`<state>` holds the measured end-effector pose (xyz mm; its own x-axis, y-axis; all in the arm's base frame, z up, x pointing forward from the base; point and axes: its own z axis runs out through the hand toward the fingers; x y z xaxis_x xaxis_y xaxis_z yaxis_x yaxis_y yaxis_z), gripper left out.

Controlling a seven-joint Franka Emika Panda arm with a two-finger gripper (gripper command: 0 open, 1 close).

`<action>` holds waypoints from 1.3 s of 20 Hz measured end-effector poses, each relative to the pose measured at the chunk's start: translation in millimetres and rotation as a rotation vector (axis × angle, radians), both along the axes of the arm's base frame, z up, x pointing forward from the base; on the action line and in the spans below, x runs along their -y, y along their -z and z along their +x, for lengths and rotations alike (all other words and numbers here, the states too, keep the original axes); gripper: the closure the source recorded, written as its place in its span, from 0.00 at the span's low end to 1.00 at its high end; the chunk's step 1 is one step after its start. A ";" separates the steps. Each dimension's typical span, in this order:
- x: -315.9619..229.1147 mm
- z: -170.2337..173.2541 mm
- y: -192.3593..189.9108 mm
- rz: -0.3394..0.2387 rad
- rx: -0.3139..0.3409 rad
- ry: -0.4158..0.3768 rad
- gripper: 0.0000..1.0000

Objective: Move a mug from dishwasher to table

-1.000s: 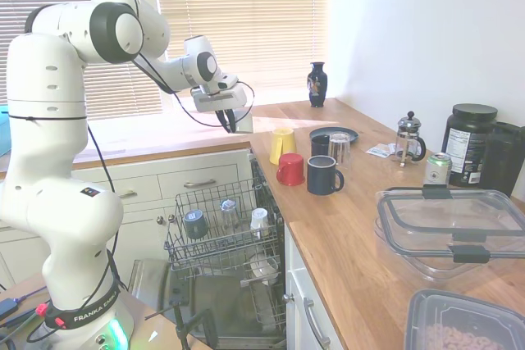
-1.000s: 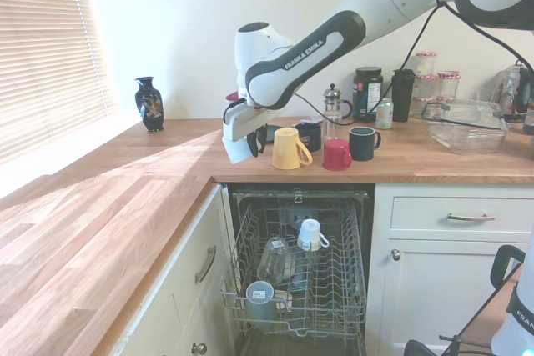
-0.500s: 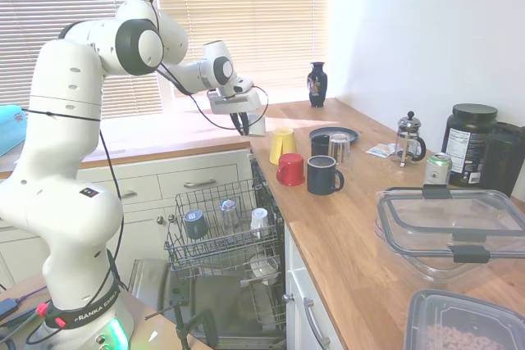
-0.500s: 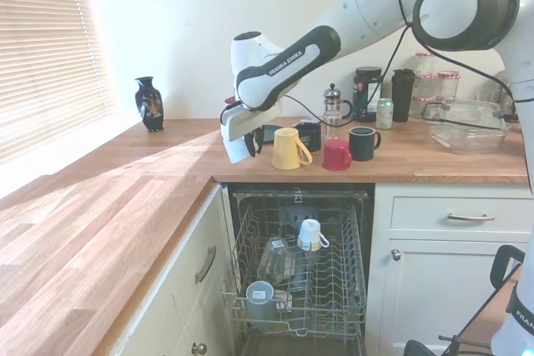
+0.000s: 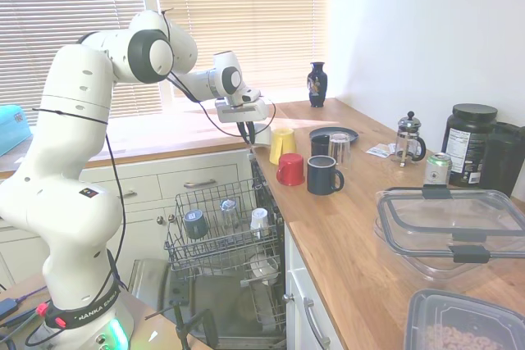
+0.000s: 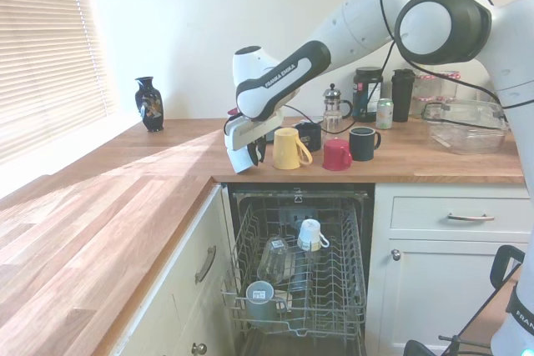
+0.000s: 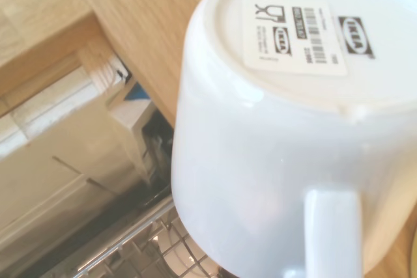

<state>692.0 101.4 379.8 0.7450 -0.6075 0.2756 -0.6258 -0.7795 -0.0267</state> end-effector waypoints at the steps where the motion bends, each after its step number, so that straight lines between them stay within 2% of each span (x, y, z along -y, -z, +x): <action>1: 0.8 0.8 0.7 -0.001 -0.001 0.000 1.00; 11: 10.9 6.4 42.6 -0.010 -0.058 0.009 1.00; 24: 22.3 46.9 42.5 -0.026 -0.091 0.015 1.00; 25: 23.1 48.0 42.5 -0.023 -0.095 0.020 0.00; 26: 24.5 48.7 42.6 -0.015 -0.100 0.031 0.00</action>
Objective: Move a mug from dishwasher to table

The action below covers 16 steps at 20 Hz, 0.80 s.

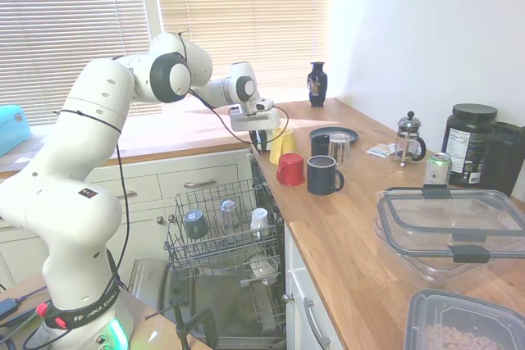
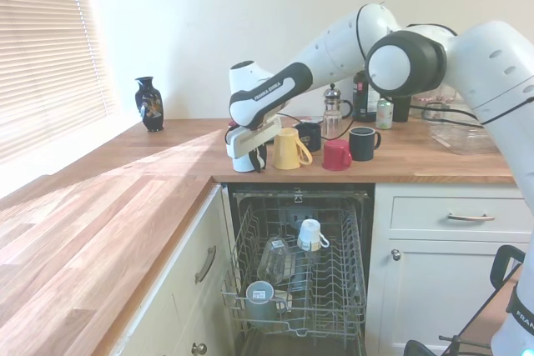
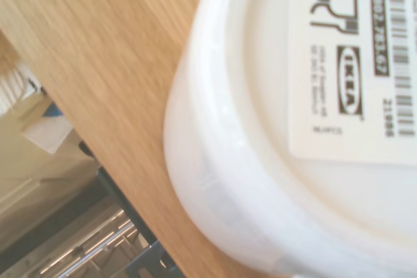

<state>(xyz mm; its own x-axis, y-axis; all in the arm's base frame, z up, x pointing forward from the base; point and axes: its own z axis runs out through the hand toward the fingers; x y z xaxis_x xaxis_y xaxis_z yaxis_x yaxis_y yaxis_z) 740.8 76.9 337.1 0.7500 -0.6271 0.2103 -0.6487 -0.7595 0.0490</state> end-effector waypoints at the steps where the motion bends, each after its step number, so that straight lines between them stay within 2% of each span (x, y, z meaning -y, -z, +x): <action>1: 1.0 0.8 -0.3 0.004 -0.004 0.009 0.00; 10: 4.0 2.2 0.4 0.003 -0.005 0.022 0.00; 16: 6.9 0.3 -3.1 0.015 0.049 0.029 0.00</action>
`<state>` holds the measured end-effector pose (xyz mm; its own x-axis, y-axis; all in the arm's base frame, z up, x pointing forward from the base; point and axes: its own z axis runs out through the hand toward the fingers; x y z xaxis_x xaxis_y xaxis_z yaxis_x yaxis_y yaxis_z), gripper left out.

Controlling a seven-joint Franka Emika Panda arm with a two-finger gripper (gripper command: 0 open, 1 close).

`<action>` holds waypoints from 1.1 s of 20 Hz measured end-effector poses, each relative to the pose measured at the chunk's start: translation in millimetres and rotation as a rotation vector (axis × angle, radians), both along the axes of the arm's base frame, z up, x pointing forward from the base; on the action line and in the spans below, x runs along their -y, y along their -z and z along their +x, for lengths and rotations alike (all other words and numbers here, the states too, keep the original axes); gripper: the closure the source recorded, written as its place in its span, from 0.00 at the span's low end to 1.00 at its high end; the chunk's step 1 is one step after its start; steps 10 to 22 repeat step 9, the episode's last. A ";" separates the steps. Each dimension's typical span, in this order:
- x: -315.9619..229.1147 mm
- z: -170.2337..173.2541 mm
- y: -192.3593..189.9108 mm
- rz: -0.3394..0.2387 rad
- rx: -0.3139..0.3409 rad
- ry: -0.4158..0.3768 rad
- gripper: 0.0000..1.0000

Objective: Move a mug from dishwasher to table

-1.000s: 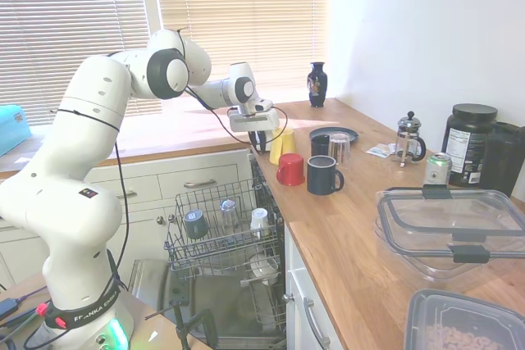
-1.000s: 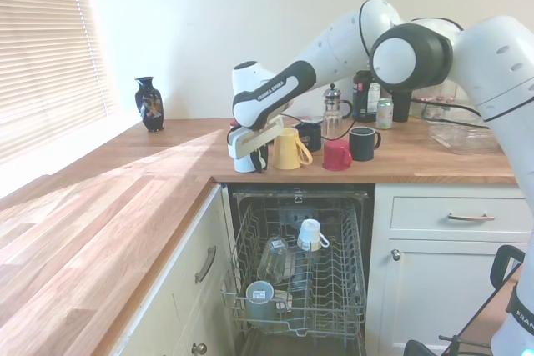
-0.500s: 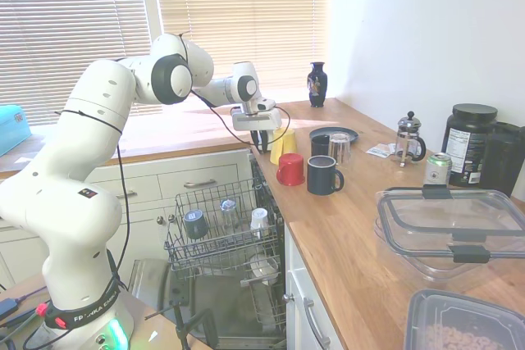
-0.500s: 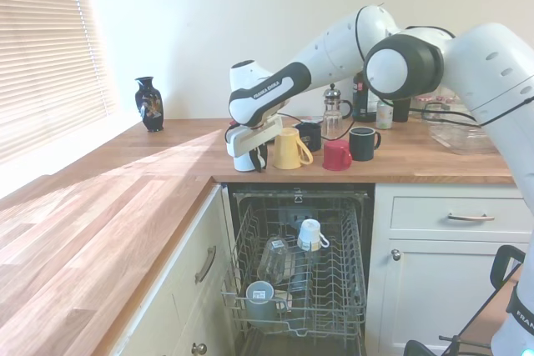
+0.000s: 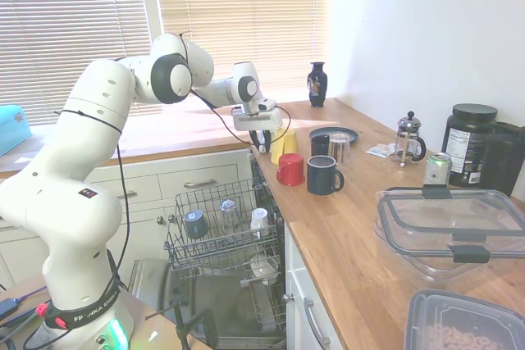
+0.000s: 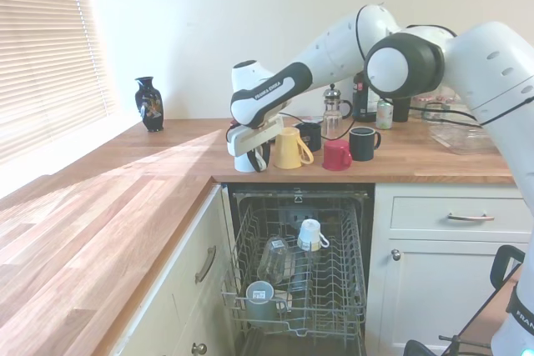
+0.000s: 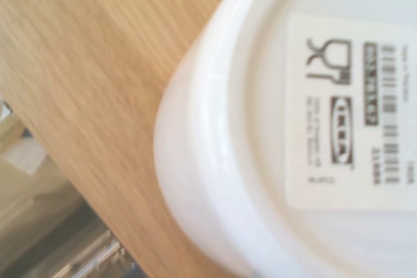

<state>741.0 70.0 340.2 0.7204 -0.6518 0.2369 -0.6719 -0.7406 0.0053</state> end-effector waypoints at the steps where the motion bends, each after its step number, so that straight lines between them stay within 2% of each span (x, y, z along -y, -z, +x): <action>1: -0.5 -2.5 -1.6 0.006 0.017 0.003 0.00; 6: -18.0 -37.5 -46.4 0.037 0.099 0.012 0.00; 9: -33.2 -67.0 -57.1 0.025 0.145 0.023 0.00; 22: -33.2 -67.0 -57.1 0.025 0.145 0.023 0.00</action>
